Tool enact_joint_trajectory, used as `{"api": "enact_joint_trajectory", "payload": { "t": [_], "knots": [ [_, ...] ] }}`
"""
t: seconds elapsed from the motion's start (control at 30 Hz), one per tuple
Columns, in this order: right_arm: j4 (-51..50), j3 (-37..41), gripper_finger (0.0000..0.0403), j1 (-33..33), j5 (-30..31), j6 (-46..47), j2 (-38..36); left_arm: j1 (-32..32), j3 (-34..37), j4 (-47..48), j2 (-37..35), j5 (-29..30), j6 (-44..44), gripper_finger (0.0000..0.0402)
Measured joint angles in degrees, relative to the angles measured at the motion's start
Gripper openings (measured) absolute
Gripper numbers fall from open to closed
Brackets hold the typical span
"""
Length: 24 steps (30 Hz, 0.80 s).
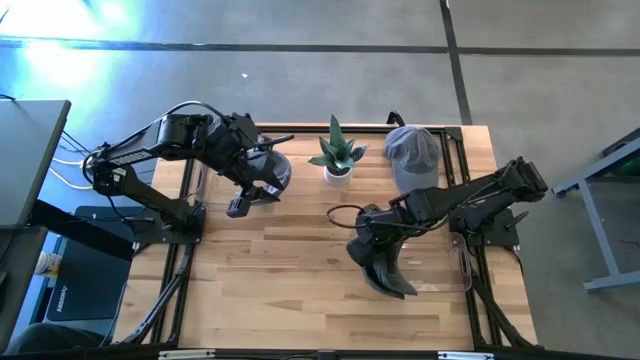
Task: Pick & Place hat
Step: Put the black cap into the right transparent bin
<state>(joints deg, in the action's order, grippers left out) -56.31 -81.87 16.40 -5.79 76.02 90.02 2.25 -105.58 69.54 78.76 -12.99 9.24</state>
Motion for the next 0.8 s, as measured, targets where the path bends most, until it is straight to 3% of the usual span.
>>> {"api": "enact_joint_trajectory", "payload": {
  "t": [0.23, 0.4, 0.5, 0.63, 0.8],
  "knots": [
    [1.26, 0.0, 0.0216, -0.3, 0.55, 2.46, -4.96, 0.01, 0.0, 0.0, 0.0, -0.02, -0.07, 0.0126],
    [-0.36, -0.08, 0.0234, 0.24, 3.78, 6.66, -10.23, -0.01, 0.0, 0.0, 0.01, -0.02, -0.09, 0.0126],
    [-7.94, -0.11, 0.0214, 1.34, 4.39, 11.59, -11.28, 0.0, 0.0, 0.0, 0.02, -0.02, -0.2, 0.0126],
    [-17.29, -0.04, 0.0152, 3.09, 1.39, 17.99, -9.44, 0.01, 0.0, 0.02, 0.0, -0.02, -0.48, 0.0126],
    [-13.18, -0.04, 0.005, 3.62, -1.83, 17.2, -4.59, 0.0, 0.0, 0.02, 0.02, -0.02, -0.48, 0.0126]
  ]
}}
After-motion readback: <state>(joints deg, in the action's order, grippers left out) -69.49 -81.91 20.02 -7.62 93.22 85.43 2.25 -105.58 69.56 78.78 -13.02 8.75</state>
